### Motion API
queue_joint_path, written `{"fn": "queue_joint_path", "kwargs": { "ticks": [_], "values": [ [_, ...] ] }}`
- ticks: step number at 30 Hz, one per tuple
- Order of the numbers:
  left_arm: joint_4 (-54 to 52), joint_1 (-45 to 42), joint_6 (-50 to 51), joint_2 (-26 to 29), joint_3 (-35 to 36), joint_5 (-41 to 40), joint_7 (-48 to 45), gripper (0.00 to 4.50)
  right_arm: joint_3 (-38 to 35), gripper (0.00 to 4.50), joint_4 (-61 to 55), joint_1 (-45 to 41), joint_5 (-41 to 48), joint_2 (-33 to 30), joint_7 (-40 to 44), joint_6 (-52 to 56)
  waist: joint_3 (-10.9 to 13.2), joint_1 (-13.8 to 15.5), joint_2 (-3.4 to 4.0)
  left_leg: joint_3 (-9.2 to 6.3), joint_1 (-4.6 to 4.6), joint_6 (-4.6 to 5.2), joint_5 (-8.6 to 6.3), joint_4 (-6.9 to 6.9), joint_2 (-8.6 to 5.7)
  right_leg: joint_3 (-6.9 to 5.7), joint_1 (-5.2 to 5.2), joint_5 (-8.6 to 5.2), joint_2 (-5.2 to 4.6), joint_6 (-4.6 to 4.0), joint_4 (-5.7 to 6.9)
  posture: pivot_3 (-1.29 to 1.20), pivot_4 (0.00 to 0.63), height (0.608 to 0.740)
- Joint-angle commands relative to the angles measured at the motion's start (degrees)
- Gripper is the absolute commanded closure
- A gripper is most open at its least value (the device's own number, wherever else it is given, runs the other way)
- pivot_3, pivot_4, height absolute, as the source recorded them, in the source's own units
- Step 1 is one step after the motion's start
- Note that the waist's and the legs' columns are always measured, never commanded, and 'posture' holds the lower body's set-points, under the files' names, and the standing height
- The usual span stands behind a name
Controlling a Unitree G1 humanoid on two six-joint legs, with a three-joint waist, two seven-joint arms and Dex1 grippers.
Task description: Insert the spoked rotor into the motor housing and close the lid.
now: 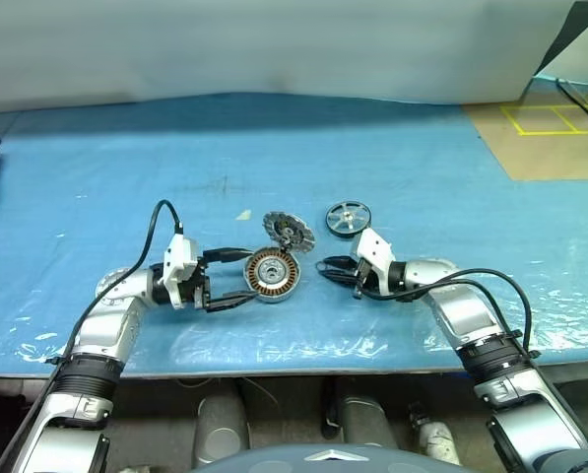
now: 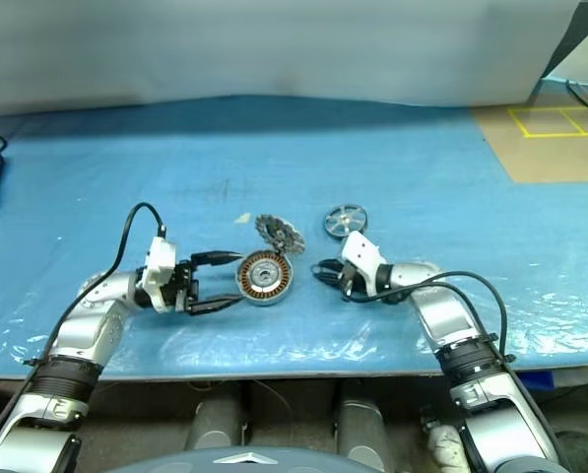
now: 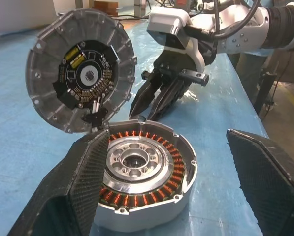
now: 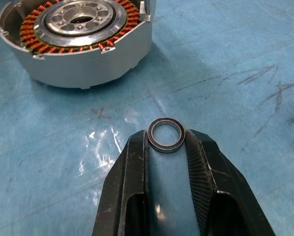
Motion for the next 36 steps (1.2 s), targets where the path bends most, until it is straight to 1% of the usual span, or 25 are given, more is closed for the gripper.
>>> {"fn": "queue_joint_path", "kwargs": {
  "ticks": [1, 5, 9, 19, 24, 30, 36],
  "values": [
    [-2.5, 1.4, 0.0, 0.6, 1.3, -0.7, -0.2, 0.50, -1.8, 3.84, -6.0, -0.1, 2.8, -2.2, 3.0, 2.3, 0.0, -0.1, 0.00, 0.00, 0.00, 0.00, 0.00, -0.02, 0.00, 0.00, 0.00, 0.00, 0.00, 0.00, 0.00, 0.00, 0.150, 0.740],
    [-1.6, 2.1, -0.6, 1.1, 1.5, -0.5, -1.0, 0.50, -2.1, 3.84, -13.0, -1.4, 7.4, -5.3, 8.5, 7.4, 0.0, 0.0, 0.00, 0.00, 0.03, 0.00, 0.00, -0.07, 0.02, 0.00, -0.02, -0.01, 0.03, 0.01, 0.00, 0.00, 0.150, 0.740],
    [0.9, 1.8, -2.3, 0.6, 1.7, -0.1, -1.6, 0.50, -1.4, 3.84, -16.9, -3.5, 10.8, -4.7, 10.8, 11.1, 0.0, -0.1, 0.00, 0.00, 0.09, 0.01, -0.01, -0.09, 0.04, 0.05, -0.02, -0.01, 0.09, 0.02, 0.01, 0.00, 0.150, 0.740],
    [8.0, 1.2, -7.1, -0.1, 2.6, 0.6, -2.8, 0.50, 3.6, 3.84, -8.0, -9.8, 6.1, 4.1, 7.4, 8.7, 0.0, -0.2, 0.00, 0.00, 0.04, -0.04, -0.03, -0.12, 0.03, 0.10, -0.05, 0.02, 0.12, -0.04, -0.03, 0.00, 0.150, 0.740],
    [10.0, 0.6, -8.4, -0.4, 2.7, 0.7, -3.3, 0.50, 5.1, 3.84, -3.6, -11.5, 2.7, 6.5, 5.6, 5.6, 0.0, -0.2, 0.00, 0.01, 0.04, -0.08, -0.05, -0.13, 0.04, 0.10, -0.07, 0.18, 0.13, -0.30, -0.03, 0.00, 0.150, 0.740],
    [9.7, 1.5, -8.9, -0.2, 3.1, 0.5, -3.6, 0.50, 5.8, 3.84, -3.5, -11.9, 3.1, 8.6, 6.2, 6.2, 0.0, -0.2, 0.00, 0.01, 0.05, -0.10, -0.06, -0.13, 0.06, 0.12, -0.09, 0.18, 0.16, -0.31, -0.03, 0.00, 0.150, 0.740],
    [7.2, 2.4, -7.8, -0.2, 3.4, 0.3, -2.9, 0.50, 7.3, 3.84, -5.5, -11.4, 3.3, 10.1, 6.4, 7.7, 0.0, -0.2, 0.00, 0.01, 0.06, -0.13, -0.08, -0.13, 0.09, 0.14, -0.10, 0.19, 0.21, -0.32, -0.03, 0.00, 0.150, 0.740]
  ]
}}
